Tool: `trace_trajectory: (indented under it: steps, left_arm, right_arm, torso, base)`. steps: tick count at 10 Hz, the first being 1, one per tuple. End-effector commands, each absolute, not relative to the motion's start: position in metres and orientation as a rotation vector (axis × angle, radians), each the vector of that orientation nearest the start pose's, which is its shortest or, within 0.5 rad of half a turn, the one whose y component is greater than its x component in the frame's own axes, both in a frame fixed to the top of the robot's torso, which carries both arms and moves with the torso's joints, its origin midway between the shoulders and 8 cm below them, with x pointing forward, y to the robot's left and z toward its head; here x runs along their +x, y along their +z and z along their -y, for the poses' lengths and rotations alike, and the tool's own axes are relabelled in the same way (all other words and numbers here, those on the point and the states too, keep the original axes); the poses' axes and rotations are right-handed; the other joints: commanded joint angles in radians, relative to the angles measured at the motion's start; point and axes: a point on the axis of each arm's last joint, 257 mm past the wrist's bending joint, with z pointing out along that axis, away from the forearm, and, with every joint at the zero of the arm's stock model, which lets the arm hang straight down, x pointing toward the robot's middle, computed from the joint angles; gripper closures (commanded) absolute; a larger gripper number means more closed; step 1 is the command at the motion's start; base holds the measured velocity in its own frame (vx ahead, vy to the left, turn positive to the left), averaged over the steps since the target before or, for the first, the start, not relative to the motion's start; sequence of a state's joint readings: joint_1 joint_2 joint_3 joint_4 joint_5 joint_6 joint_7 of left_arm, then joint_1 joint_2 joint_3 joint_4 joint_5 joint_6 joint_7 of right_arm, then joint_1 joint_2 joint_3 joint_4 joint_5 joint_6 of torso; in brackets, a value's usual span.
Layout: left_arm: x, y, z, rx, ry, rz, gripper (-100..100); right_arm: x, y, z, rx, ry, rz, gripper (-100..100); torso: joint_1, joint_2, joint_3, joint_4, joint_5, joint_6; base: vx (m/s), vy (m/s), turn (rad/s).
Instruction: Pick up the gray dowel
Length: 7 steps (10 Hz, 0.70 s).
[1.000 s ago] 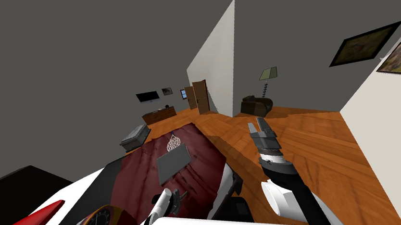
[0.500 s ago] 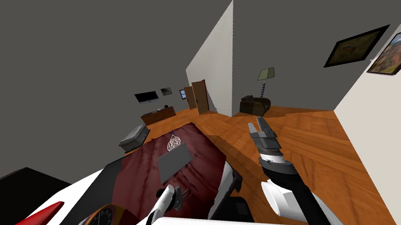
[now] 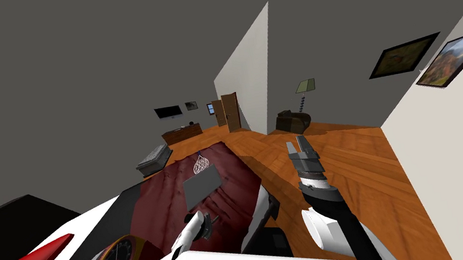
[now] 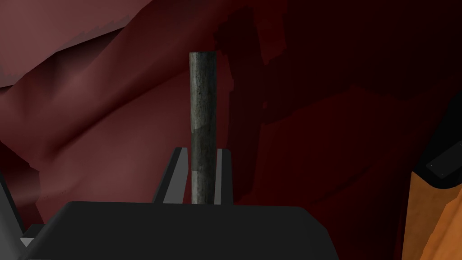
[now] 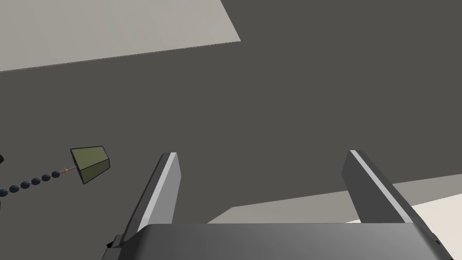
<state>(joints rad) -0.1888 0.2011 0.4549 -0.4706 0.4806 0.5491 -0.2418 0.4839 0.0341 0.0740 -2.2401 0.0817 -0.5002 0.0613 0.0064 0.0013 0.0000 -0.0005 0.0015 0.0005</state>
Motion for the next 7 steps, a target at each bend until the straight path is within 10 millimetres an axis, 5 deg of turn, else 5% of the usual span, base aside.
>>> trace_trajectory:
  steps: [1,7]
  left_arm:
    - [0.273,-0.637,-0.349,-2.638,-0.371,-1.484,100]
    - [0.284,-0.634,-0.338,-2.682,-0.374,-1.408,100]
  right_arm:
    - [0.357,0.012,0.247,0.633,1.27,-0.668,0]
    - [0.357,0.012,0.247,0.633,1.27,-0.668,0]
  torso:
    - [0.0,0.0,0.0,0.0,0.0,0.0]
    - [0.0,0.001,0.0,0.0,0.0,-0.001]
  base:
    - [-0.062,0.058,-0.06]
    - [-0.033,0.029,-0.017]
